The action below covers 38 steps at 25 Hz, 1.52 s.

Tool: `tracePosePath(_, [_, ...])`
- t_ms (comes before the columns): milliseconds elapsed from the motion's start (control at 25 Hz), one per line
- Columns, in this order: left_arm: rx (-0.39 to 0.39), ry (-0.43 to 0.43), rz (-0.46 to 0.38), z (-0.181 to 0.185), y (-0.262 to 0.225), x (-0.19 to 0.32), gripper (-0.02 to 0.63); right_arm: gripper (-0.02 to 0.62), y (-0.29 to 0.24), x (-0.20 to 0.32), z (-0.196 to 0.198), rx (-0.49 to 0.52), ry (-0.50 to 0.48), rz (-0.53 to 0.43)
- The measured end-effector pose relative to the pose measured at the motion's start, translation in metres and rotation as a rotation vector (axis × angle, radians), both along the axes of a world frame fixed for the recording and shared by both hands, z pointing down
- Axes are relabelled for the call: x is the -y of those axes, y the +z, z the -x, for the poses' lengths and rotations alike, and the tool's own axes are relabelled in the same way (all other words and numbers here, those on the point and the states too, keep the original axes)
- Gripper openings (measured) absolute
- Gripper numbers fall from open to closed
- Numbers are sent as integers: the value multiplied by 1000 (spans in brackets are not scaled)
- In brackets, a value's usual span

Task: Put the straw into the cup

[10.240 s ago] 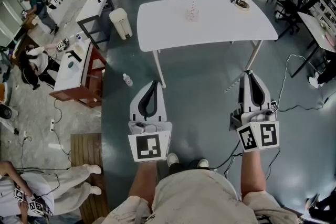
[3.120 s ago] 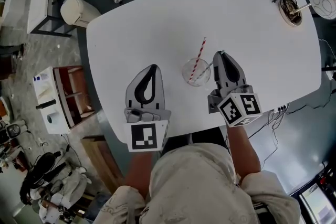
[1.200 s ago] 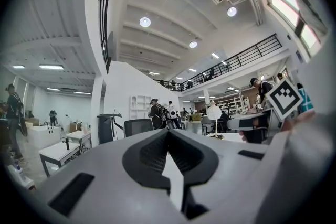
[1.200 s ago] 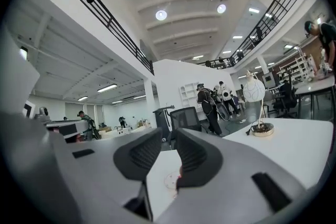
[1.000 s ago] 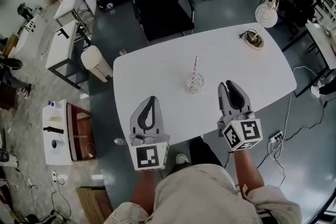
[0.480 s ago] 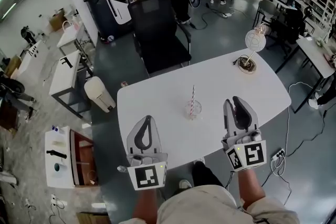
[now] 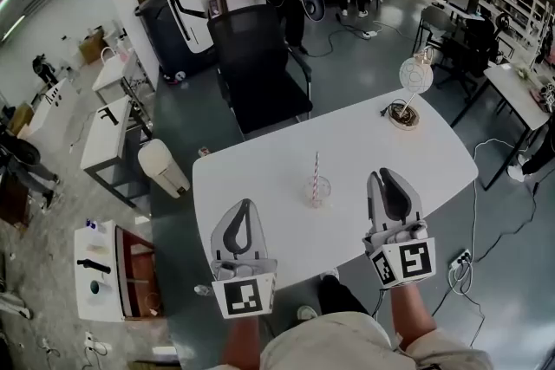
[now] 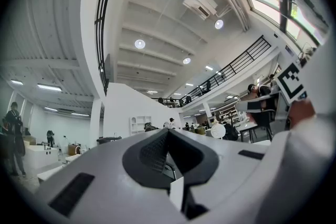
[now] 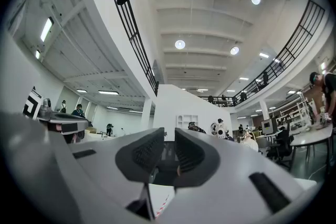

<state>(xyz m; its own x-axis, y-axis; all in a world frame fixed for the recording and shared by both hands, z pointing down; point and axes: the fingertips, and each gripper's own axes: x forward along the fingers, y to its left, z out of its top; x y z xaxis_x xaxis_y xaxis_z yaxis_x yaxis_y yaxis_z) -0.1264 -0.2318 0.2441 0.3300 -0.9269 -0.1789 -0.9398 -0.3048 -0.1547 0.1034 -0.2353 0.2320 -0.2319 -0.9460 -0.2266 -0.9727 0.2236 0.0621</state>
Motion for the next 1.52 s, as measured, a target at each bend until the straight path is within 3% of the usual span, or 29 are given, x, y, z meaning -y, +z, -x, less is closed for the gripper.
tracePosePath(240, [-5,6,1,0,2,3,3,2,-3,-3,0,24,10,-32])
tracePosePath(1520, [-16,11,18,-9,11,4,3,2,11,5,-5,38,-2,12])
